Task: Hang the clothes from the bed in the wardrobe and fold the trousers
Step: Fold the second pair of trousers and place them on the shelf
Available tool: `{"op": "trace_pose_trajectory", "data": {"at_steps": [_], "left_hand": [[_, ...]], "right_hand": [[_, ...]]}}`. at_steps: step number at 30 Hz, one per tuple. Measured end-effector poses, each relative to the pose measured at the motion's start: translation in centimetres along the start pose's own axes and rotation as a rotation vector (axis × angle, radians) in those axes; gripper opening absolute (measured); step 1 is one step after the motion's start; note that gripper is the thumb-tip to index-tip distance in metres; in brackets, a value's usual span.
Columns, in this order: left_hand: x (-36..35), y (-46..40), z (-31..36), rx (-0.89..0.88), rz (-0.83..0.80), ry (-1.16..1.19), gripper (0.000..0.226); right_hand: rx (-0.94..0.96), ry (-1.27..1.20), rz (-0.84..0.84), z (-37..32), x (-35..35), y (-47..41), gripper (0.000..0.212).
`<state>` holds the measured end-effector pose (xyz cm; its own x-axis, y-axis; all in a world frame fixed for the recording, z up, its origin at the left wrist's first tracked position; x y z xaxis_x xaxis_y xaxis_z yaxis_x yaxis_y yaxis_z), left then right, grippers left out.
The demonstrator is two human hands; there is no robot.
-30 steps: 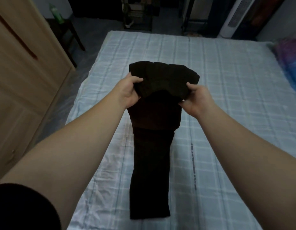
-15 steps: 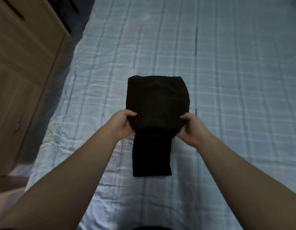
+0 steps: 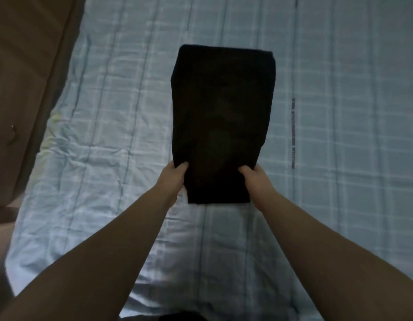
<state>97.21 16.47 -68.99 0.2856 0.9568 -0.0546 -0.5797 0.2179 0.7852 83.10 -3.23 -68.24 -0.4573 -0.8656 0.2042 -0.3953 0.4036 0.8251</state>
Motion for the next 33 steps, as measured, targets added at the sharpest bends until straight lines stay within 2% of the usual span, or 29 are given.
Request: {"op": "trace_pose_trajectory", "data": {"at_steps": [2,6,9,16,19,23,25,30,33], "left_hand": [[-0.2,0.6,0.5,-0.012,-0.009,-0.006,0.043],[-1.8,2.4,2.8,-0.029,-0.097,0.0,0.033],[-2.6,3.0,2.3,-0.029,-0.134,-0.039,0.034],[-0.4,2.1,-1.6,0.011,-0.052,-0.069,0.041],[-0.4,2.3,-1.4,-0.014,-0.018,-0.091,0.044],[-0.7,3.3,-1.9,0.009,-0.035,-0.061,0.042],[-0.4,4.1,-3.1,0.026,-0.033,-0.073,0.043],[-0.1,4.3,-5.2,0.052,0.023,-0.017,0.045],[0.1,4.6,-2.4,-0.108,0.108,-0.171,0.052]], "right_hand": [[0.041,-0.008,0.008,-0.6,0.0,0.4,0.065],[0.132,-0.01,0.085,-3.9,1.8,2.4,0.049],[0.119,0.051,0.142,-2.9,3.4,2.9,0.054],[0.046,0.114,0.056,1.6,1.8,1.3,0.045],[0.038,0.142,0.118,1.6,2.3,1.7,0.041],[0.044,0.021,0.142,2.3,2.8,2.6,0.038],[0.031,0.053,0.122,3.5,2.6,2.7,0.039],[0.02,0.17,0.195,5.4,3.4,2.4,0.041],[0.045,0.113,0.3,4.3,4.5,2.7,0.047]]}}
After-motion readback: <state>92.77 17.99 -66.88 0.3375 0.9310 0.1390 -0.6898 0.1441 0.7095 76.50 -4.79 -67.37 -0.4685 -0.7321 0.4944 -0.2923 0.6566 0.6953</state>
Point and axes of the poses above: each hand's wrist, its own y-axis away from the middle knuckle, its own x-axis out of the back of the hand, z = x × y, the point moved 9 cm from there along -y, towards the middle knuckle, and after that the axes turned 11 degrees about y, right-handed, at the moved point
